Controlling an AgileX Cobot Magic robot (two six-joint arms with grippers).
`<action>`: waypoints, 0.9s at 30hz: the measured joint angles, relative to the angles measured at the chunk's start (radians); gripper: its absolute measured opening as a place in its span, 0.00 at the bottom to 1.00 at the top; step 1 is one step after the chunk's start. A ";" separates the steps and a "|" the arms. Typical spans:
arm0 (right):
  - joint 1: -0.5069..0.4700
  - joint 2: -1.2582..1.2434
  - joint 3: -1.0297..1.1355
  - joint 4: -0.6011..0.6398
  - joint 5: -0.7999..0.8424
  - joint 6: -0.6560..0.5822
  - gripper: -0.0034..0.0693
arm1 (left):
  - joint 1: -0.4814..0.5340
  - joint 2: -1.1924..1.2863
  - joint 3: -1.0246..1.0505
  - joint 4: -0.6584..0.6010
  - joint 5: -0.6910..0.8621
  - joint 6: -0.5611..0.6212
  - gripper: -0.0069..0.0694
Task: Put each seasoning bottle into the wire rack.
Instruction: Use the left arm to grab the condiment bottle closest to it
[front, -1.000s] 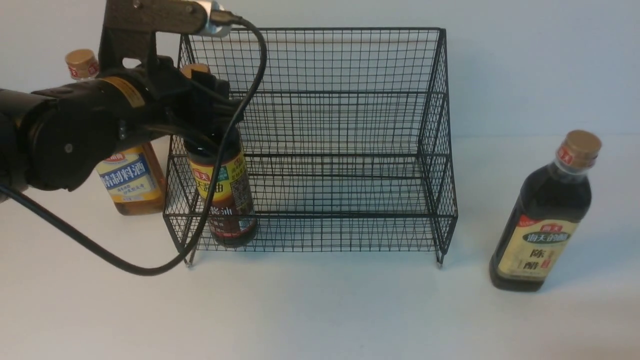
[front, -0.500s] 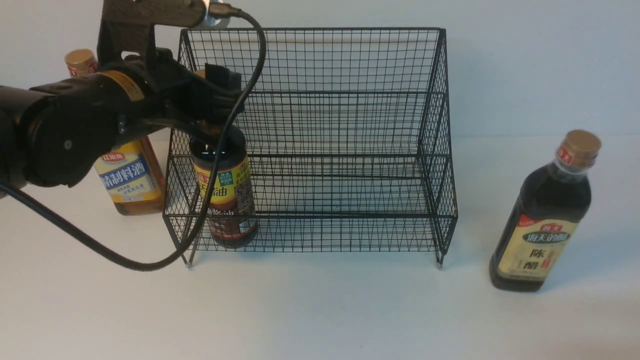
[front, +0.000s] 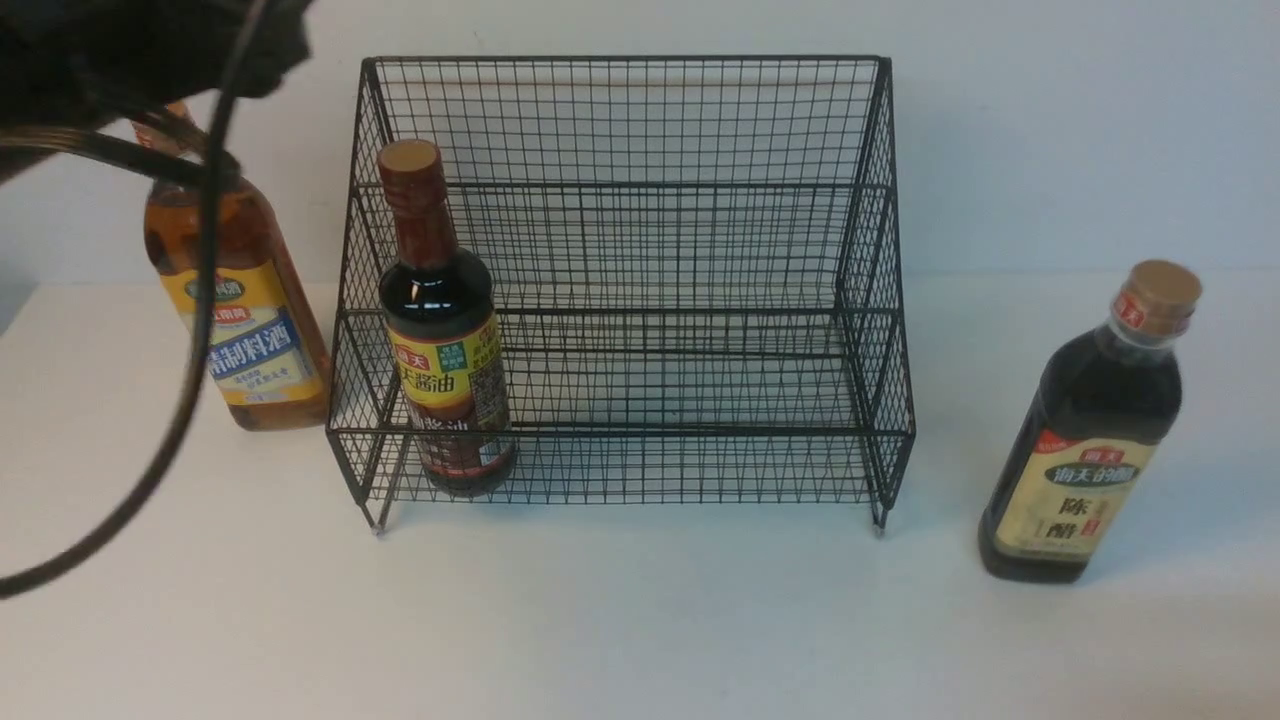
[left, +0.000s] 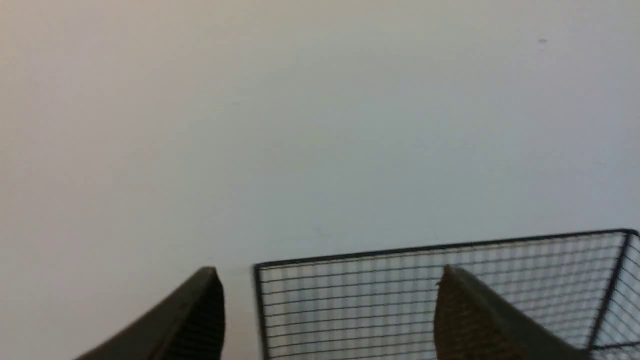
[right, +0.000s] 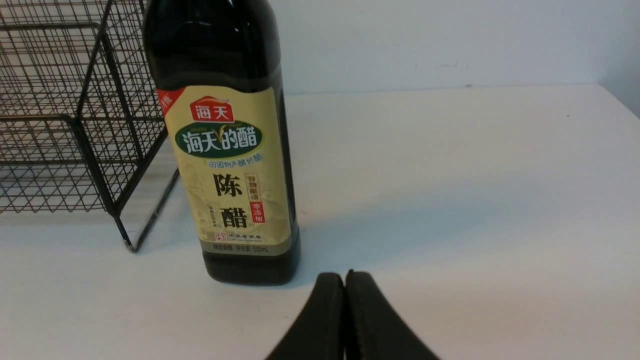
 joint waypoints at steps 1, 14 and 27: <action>0.000 0.000 0.000 0.000 0.000 0.000 0.03 | 0.045 -0.005 0.000 0.000 0.000 0.000 0.70; 0.000 0.000 0.000 0.000 0.000 0.002 0.03 | 0.263 0.125 0.000 0.000 -0.043 -0.005 0.68; 0.000 0.000 0.000 0.000 0.000 0.002 0.03 | 0.263 0.375 0.000 -0.002 -0.224 -0.011 0.86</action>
